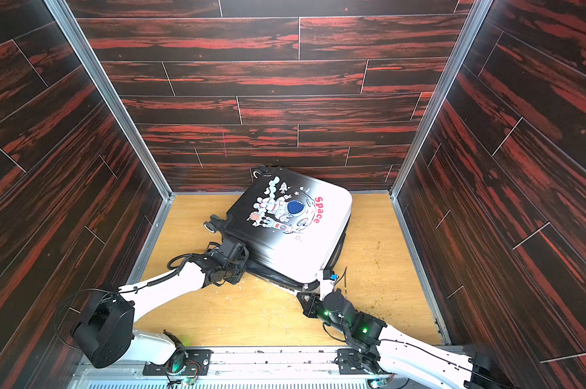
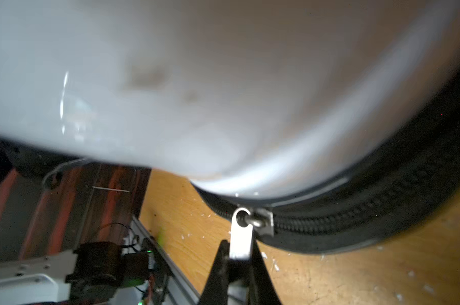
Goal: Open the suitcase zippers
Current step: Unzip the zipper on the suitcase.
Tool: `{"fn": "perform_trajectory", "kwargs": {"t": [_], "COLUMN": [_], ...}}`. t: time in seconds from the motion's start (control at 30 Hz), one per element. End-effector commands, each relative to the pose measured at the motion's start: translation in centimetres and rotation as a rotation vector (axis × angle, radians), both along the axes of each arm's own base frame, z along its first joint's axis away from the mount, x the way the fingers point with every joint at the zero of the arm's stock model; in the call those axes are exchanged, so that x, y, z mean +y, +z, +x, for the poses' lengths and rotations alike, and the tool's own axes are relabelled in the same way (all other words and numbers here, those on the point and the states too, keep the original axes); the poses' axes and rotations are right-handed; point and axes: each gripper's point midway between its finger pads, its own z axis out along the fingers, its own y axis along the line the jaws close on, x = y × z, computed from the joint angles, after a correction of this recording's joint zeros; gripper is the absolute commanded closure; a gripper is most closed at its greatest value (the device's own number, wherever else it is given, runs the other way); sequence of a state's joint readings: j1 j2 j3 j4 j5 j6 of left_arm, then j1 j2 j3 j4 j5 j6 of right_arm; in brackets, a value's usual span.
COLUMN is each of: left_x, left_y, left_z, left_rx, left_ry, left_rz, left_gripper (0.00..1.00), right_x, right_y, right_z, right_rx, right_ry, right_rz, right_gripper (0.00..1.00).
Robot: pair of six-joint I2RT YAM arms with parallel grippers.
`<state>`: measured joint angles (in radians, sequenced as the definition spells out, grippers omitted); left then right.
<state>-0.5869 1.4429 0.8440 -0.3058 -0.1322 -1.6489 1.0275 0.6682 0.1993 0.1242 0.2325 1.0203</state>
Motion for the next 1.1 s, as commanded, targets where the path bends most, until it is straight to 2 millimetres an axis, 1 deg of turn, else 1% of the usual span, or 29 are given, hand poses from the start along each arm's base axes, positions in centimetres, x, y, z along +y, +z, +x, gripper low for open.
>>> {"fn": "perform_trajectory", "kwargs": {"t": [0.0, 0.17, 0.37, 0.43, 0.53, 0.6, 0.67, 0.77, 0.83, 0.9, 1.07], "left_x": [1.6, 3.5, 6.4, 7.0, 7.3, 7.4, 7.6, 8.5, 9.2, 9.9, 12.2], "left_y": [1.0, 0.5, 0.2, 0.0, 0.1, -0.1, -0.3, -1.3, -1.8, -2.1, -2.1], "left_z": [2.8, 2.8, 2.5, 2.3, 2.3, 2.1, 1.7, 0.7, 0.1, -0.4, -1.4], "left_rx": [-0.114, -0.1, -0.094, -0.084, -0.08, -0.059, -0.037, 0.01, 0.033, 0.054, 0.09], "left_ry": [0.122, 0.17, 0.222, 0.222, 0.178, 0.128, 0.086, 0.051, 0.042, 0.034, 0.043], "left_rz": [-0.005, 0.01, 0.066, 0.087, 0.117, 0.148, 0.168, 0.197, 0.207, 0.218, 0.257], "left_gripper": [1.0, 1.0, 1.0, 1.0, 1.0, 1.0, 1.0, 1.0, 1.0, 1.0, 1.0], "right_x": [0.0, -1.8, -5.2, -6.3, -7.5, -8.3, -9.0, -9.1, -9.0, -9.5, -10.9], "right_y": [1.4, 2.7, 4.2, 4.6, 5.1, 5.5, 5.5, 6.1, 6.6, 7.0, 8.1], "right_z": [-0.2, -0.5, 0.0, 0.3, 1.0, 1.9, 3.0, 4.7, 5.7, 6.7, 9.2], "right_rx": [-0.04, -0.061, -0.103, -0.13, -0.187, -0.235, -0.254, -0.276, -0.269, -0.264, -0.3], "right_ry": [0.025, -0.021, -0.154, -0.194, -0.234, -0.265, -0.306, -0.316, -0.306, -0.324, -0.374], "right_rz": [0.025, 0.063, 0.099, 0.071, -0.022, -0.117, -0.219, -0.309, -0.319, -0.324, -0.327], "right_gripper": [1.0, 1.0, 1.0, 1.0, 1.0, 1.0, 1.0, 1.0, 1.0, 1.0, 1.0]}}
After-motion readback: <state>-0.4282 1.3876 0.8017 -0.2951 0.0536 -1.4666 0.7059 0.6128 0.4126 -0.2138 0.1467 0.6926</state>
